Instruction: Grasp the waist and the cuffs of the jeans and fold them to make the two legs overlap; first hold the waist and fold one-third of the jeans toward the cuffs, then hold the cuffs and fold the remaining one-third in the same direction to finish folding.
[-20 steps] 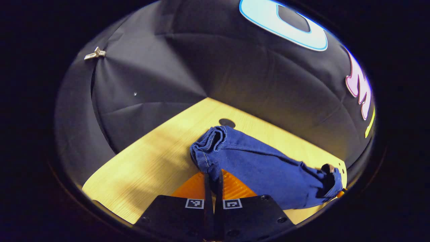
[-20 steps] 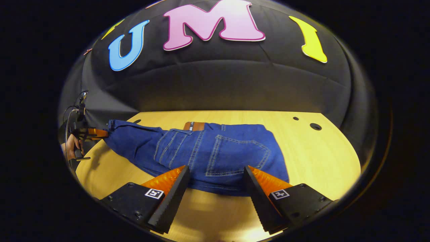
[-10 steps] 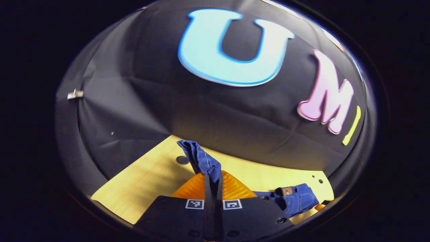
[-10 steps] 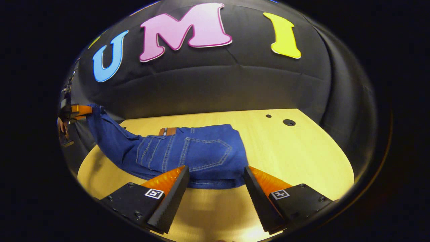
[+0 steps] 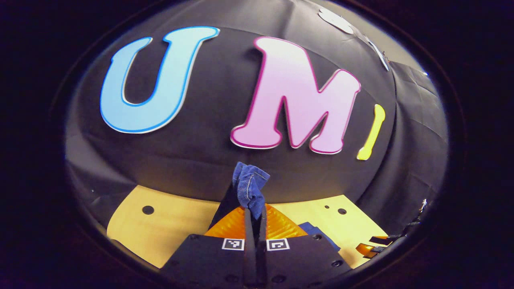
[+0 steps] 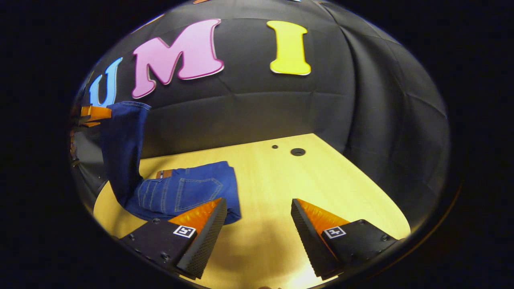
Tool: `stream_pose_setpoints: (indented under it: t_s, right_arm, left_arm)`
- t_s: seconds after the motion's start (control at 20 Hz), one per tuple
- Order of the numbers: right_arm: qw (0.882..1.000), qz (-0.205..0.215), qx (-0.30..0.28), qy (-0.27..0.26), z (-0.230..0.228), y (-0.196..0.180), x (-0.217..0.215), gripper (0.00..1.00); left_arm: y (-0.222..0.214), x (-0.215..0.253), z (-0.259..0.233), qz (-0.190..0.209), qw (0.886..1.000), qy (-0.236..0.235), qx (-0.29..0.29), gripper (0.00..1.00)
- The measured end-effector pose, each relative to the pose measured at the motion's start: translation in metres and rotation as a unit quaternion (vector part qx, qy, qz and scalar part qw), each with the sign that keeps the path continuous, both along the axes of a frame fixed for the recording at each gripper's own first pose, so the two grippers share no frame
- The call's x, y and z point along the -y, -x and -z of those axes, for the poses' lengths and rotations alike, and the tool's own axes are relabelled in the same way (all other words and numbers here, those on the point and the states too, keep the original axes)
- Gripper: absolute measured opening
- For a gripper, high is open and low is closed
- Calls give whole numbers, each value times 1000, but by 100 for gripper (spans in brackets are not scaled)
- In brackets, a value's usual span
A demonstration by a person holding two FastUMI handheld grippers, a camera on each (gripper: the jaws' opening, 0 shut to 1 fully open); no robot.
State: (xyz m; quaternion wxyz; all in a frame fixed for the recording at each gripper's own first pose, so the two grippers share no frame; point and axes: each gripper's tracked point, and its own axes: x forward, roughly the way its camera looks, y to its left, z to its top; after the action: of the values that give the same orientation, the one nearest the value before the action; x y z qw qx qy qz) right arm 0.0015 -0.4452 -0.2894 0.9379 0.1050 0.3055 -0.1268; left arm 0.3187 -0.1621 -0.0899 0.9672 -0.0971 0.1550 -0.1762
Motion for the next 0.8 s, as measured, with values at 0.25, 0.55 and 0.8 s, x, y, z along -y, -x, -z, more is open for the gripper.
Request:
stream_pose_setpoints:
  t_s: [0.25, 0.55, 0.8]
  right_arm:
    - [998, 65, -7, -3, -2, 41, 49, 99]
    - [994, 102, -27, -18, -9, 91, 70, 99]
    - [996, 87, -22, -22, -42, 115, 64, 99]
  left_arm:
    - [11, 113, 53, 56, 998, -14, -40, 6]
    - [35, 201, 162, 87, 986, -80, -119, 12]
    - [71, 227, 181, 114, 980, -65, -149, 43]
